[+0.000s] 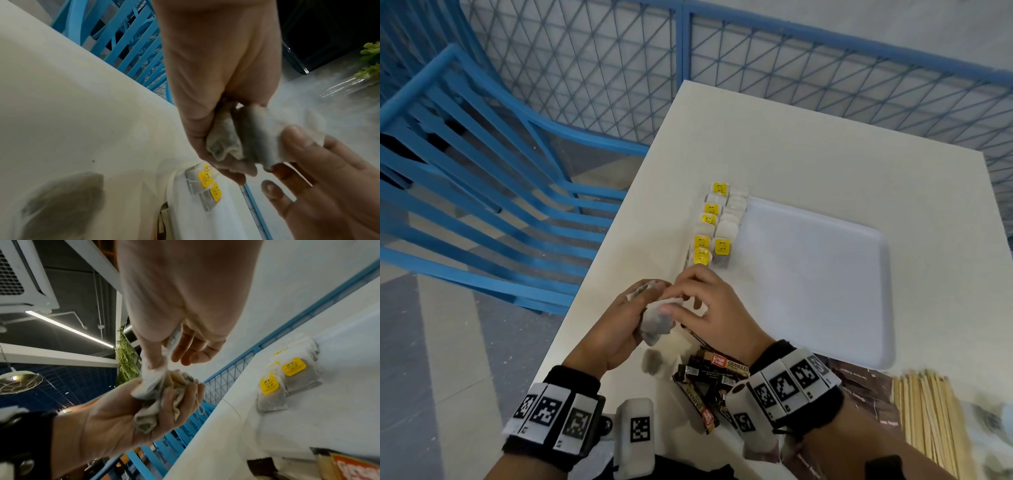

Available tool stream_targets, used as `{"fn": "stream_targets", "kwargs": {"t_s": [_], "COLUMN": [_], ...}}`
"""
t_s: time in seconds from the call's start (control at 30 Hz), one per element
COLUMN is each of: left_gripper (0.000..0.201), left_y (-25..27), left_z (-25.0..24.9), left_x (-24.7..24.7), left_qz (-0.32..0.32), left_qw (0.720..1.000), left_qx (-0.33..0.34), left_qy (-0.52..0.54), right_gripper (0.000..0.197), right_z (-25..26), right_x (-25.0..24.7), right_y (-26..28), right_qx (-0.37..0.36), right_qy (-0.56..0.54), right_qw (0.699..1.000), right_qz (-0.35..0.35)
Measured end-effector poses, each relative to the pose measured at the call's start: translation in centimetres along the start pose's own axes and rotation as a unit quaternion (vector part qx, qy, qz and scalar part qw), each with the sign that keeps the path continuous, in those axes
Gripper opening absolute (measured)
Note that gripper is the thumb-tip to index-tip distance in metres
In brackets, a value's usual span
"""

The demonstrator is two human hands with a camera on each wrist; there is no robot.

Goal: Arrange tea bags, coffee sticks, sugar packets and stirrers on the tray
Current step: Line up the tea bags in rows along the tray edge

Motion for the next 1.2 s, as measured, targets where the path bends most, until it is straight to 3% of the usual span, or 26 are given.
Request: {"fn": "stream_targets", "kwargs": {"t_s": [0.13, 0.27, 0.4, 0.5, 0.6, 0.67, 0.8, 0.93, 1.03, 1.2], "left_gripper": [0.015, 0.015, 0.011, 0.010, 0.040, 0.033, 0.026, 0.026, 0.033, 0.025], "left_y": [-0.1, 0.2, 0.6, 0.7, 1.1, 1.4, 1.5, 1.2, 1.1, 0.8], "left_z": [0.5, 0.8, -0.3, -1.2, -1.3, -1.1, -0.5, 0.1, 0.4, 1.0], "left_x": [-1.0, -1.7, -1.3, -1.0, 0.1, 1.0, 1.8, 1.7, 1.3, -0.5], "left_qz": [-0.026, -0.055, -0.021, 0.018, 0.077, 0.102, 0.096, 0.083, 0.068, 0.008], "left_qw": [1.000, 0.998, 0.998, 0.998, 0.997, 0.994, 0.994, 0.996, 0.997, 1.000], "left_qx": [-0.005, -0.030, -0.013, 0.020, 0.016, 0.011, -0.001, -0.010, -0.014, -0.026], "left_qy": [-0.005, 0.032, 0.060, 0.052, 0.003, -0.042, -0.047, -0.026, -0.033, -0.001], "right_gripper": [0.015, 0.014, 0.007, 0.015, 0.014, 0.013, 0.012, 0.009, 0.006, 0.002], "right_z": [-0.4, -2.7, -4.4, -5.6, -6.1, -6.1, -6.8, -8.2, -9.5, -12.9], "right_x": [-1.1, -1.6, -2.7, -3.6, -3.6, -3.3, -2.7, -1.1, -1.5, -4.6], "right_y": [-0.3, -0.4, -0.5, -0.5, -0.4, -0.2, 0.5, 1.5, 1.5, 0.7], "right_qx": [0.039, 0.139, 0.184, 0.202, 0.212, 0.218, 0.237, 0.284, 0.311, 0.354], "right_qy": [-0.058, -0.154, -0.188, -0.188, -0.188, -0.201, -0.172, -0.198, -0.236, -0.203], "right_qw": [0.997, 0.978, 0.964, 0.960, 0.958, 0.955, 0.956, 0.937, 0.921, 0.908], "right_qz": [-0.017, -0.018, -0.036, -0.054, -0.039, -0.023, 0.002, 0.044, 0.008, -0.088]}}
Point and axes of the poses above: each hand's wrist, its own y-axis away from the middle knuckle, its own x-axis out of the palm, z = x × y, the point moved 10 cm from there along -y, towards the middle knuckle, and after that the axes turned 9 degrees about x, right-handed, at the moved point
